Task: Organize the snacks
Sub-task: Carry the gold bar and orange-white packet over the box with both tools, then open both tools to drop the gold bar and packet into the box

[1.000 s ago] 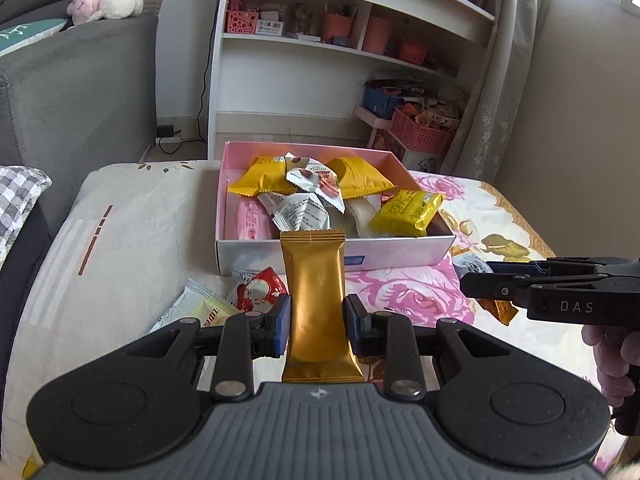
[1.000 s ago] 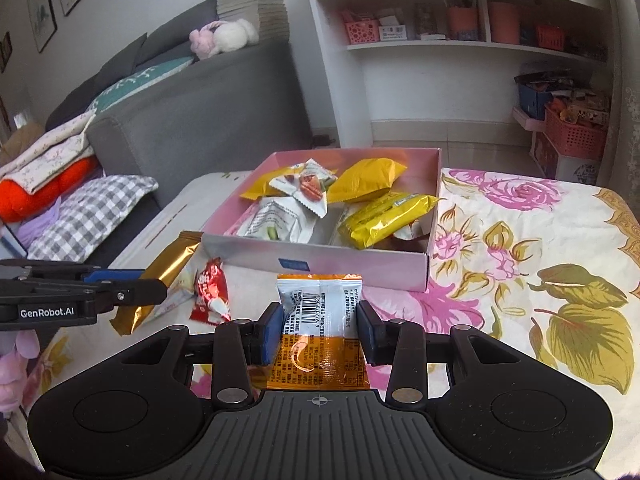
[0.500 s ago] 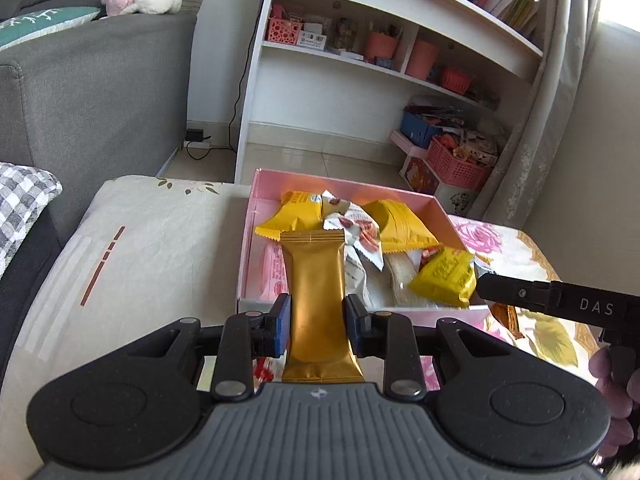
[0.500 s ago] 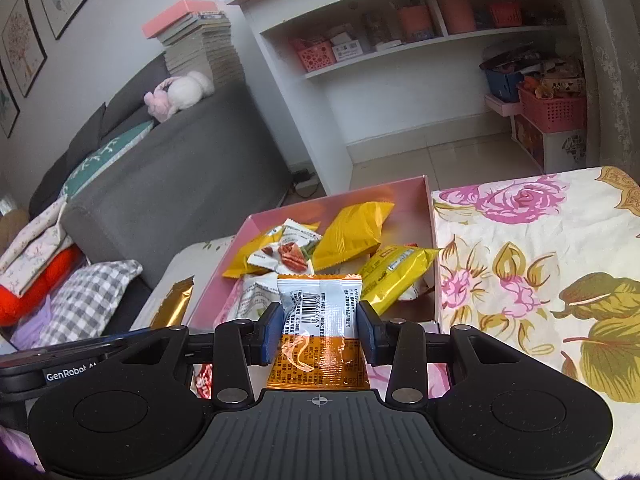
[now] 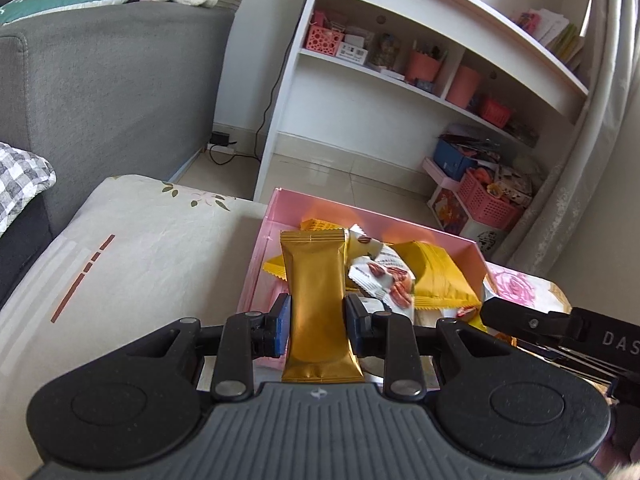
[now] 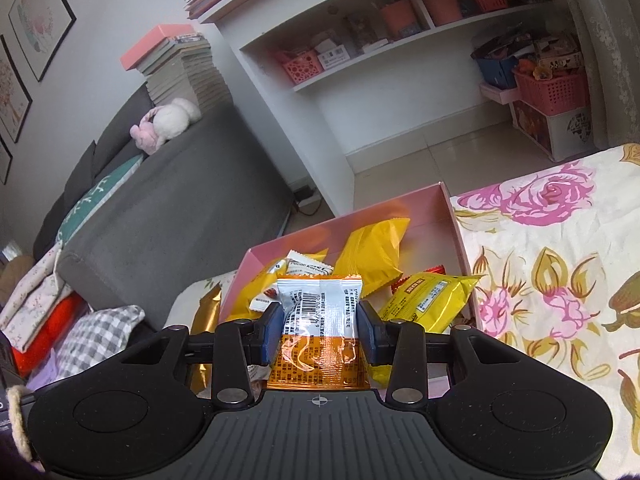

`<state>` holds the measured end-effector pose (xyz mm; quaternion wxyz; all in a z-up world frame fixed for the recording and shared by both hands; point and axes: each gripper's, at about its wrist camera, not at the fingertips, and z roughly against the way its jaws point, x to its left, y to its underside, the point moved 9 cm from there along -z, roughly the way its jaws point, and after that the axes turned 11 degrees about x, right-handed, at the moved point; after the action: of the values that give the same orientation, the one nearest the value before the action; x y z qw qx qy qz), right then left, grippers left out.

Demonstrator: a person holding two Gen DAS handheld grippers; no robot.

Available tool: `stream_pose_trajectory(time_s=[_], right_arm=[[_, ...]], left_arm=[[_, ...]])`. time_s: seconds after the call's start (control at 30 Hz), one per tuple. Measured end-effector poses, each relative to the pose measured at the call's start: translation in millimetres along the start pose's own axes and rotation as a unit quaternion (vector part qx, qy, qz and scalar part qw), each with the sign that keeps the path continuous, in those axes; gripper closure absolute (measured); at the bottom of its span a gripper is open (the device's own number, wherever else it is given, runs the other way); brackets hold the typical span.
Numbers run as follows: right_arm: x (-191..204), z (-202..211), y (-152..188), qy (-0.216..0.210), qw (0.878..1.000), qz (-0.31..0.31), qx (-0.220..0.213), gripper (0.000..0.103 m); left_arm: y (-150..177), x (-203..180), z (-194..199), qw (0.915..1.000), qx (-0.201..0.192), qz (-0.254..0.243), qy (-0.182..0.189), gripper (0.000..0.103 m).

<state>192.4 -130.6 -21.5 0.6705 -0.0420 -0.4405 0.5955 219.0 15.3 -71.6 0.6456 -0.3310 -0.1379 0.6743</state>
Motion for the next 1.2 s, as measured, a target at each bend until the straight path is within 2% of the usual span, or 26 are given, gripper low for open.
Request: stream_pose_trajectory(time_s=[0.13,0.27,0.5,0.63,0.67,0.73,0.77,1.0,1.2], right_arm=[[-1,-8,-3,-0.003,1.0,-0.013,-0.001,0.065],[-3,-14,-3,-0.001,1.0,-0.015,0.001,0.064],[-1,-19,-4,-0.001,1.0,-0.017,0.0,0.064],[2,-19,-3,-0.006,1.0,-0.016,-0.002,0.06],[2,-18,-3,-0.008,1.0,-0.017,0.0,0.055],[3,-16,-4,-0.007,1.0,-0.018,-0.005,0.042],[3,-14,-4,-0.006,1.0,-0.016,-0.007,0.039],[5,-8,-4,-0.008,1.0,-0.012,-0.006,0.036],[14,6,0,-0.011,1.0,0.008,-0.012,0.026]], left_arm=[[0,-2,-6,0.9995,-0.003,-0.015,-0.027,0.077],[1,0,-9,0.999,-0.001,-0.023,-0.038,0.077],[4,4,-9,0.9987,0.006,-0.028,-0.043,0.077],[4,3,-8,0.9986,0.009,-0.035,-0.039,0.075],[3,1,-9,0.9986,0.011,-0.037,-0.037,0.071],[4,0,-9,0.9982,0.015,-0.043,-0.04,0.07],[4,0,-9,0.9979,0.017,-0.046,-0.042,0.067],[4,-1,-7,0.997,0.021,-0.056,-0.049,0.048],[6,2,0,0.9964,0.021,-0.062,-0.054,0.033]])
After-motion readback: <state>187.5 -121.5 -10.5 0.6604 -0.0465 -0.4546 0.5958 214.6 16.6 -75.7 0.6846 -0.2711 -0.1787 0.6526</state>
